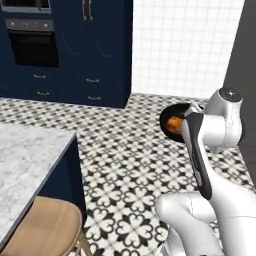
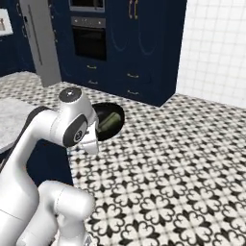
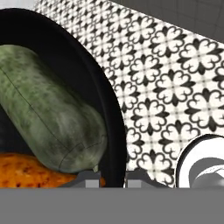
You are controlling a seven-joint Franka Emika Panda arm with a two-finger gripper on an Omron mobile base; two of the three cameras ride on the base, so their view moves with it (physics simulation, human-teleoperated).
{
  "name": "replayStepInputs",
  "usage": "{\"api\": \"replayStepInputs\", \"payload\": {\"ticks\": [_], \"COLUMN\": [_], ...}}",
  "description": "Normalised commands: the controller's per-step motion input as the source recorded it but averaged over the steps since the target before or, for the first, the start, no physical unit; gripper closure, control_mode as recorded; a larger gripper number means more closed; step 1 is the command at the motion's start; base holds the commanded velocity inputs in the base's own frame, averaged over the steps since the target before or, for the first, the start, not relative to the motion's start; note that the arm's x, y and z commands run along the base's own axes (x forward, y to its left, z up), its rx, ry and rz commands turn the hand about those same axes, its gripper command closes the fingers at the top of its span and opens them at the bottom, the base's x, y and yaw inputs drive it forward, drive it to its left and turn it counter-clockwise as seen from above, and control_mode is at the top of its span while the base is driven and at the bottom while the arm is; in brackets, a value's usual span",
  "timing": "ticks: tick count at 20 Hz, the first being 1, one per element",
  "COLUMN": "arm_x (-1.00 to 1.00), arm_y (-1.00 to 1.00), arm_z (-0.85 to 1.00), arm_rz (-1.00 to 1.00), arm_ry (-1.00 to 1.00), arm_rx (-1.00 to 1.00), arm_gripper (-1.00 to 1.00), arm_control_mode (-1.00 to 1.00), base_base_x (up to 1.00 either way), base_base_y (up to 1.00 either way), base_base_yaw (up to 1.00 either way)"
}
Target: Pick the chicken drumstick and cucumber from their plates and place them in the bowl. Then put the bowl in the fridge.
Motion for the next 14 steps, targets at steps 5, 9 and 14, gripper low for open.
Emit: {"api": "replayStepInputs", "payload": {"ticks": [5, 9, 14], "arm_x": [0.0, 0.0, 0.0], "arm_y": [0.0, 0.0, 0.0], "arm_z": [0.0, 0.0, 0.0], "arm_rz": [0.0, 0.0, 0.0], "arm_ry": [0.0, 0.0, 0.0], "arm_rx": [0.0, 0.0, 0.0], "arm_gripper": [1.0, 1.0, 1.0], "arm_control_mode": [1.0, 1.0, 1.0], "base_base_x": [1.0, 1.0, 1.0], "base_base_y": [-0.01, 0.15, 0.19], "base_base_yaw": [-0.25, -0.1, -0.02]}}
